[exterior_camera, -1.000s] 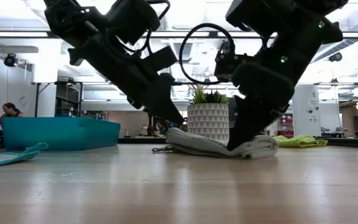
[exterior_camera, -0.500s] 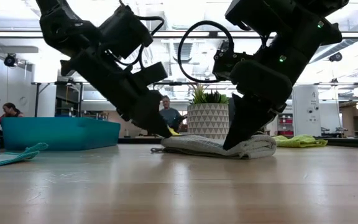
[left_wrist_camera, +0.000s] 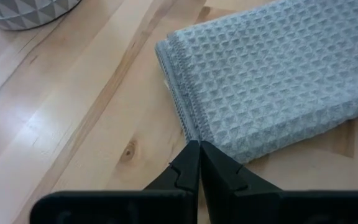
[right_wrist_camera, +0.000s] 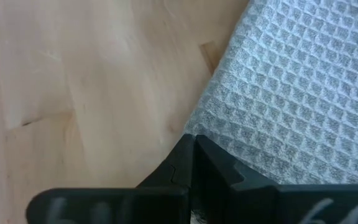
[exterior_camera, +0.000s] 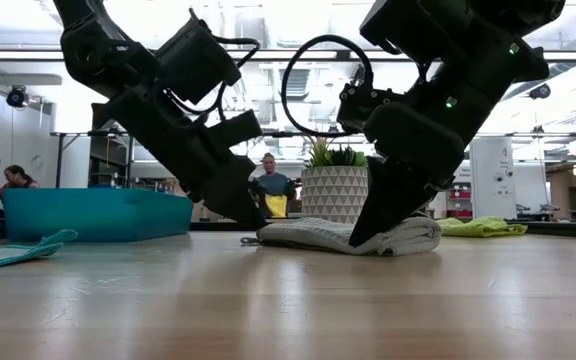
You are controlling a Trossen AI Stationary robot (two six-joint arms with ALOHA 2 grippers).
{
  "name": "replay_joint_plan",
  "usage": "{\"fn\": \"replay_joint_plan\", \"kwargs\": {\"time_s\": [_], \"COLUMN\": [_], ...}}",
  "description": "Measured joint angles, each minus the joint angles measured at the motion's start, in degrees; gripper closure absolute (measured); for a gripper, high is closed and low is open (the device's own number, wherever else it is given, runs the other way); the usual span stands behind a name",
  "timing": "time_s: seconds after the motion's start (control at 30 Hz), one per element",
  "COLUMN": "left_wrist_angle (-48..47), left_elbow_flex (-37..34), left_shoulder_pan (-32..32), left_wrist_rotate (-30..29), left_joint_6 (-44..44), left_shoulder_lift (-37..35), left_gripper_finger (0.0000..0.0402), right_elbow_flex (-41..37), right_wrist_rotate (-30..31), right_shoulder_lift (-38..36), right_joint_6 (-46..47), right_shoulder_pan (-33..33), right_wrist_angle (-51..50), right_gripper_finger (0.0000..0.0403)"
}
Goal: Fold microfiber towels
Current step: Fold the gray towel, then put the folded gray towel into the blue bin
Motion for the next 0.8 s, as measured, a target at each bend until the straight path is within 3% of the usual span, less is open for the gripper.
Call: {"fn": "replay_joint_plan", "kwargs": {"time_s": [0.13, 0.33, 0.57, 0.8], "left_wrist_angle": [0.2, 0.2, -0.2, -0.4], "left_elbow_flex": [0.0, 0.0, 0.0, -0.1], "left_shoulder_pan": [0.0, -0.4, -1.2, -1.2], "left_wrist_rotate": [0.0, 0.0, 0.0, 0.0], "left_joint_6": [0.1, 0.1, 0.2, 0.6], "left_shoulder_lift": [0.0, -0.1, -2.8, -5.8], "left_gripper_finger": [0.0402, 0.0402, 0.0402, 0.0402], "right_elbow_flex": [0.0, 0.0, 0.0, 0.0], "right_wrist_rotate": [-0.2, -0.5, -6.4, -10.7], "right_shoulder_lift": [-0.4, -1.2, -5.8, -11.4], "right_joint_6": [-0.1, 0.2, 0.3, 0.3], "right_shoulder_pan": [0.0, 0.0, -0.2, -0.7], "right_wrist_angle": [-0.2, -1.2, -1.6, -5.4], "right_gripper_finger": [0.0375, 0.031, 0.0236, 0.0195]}}
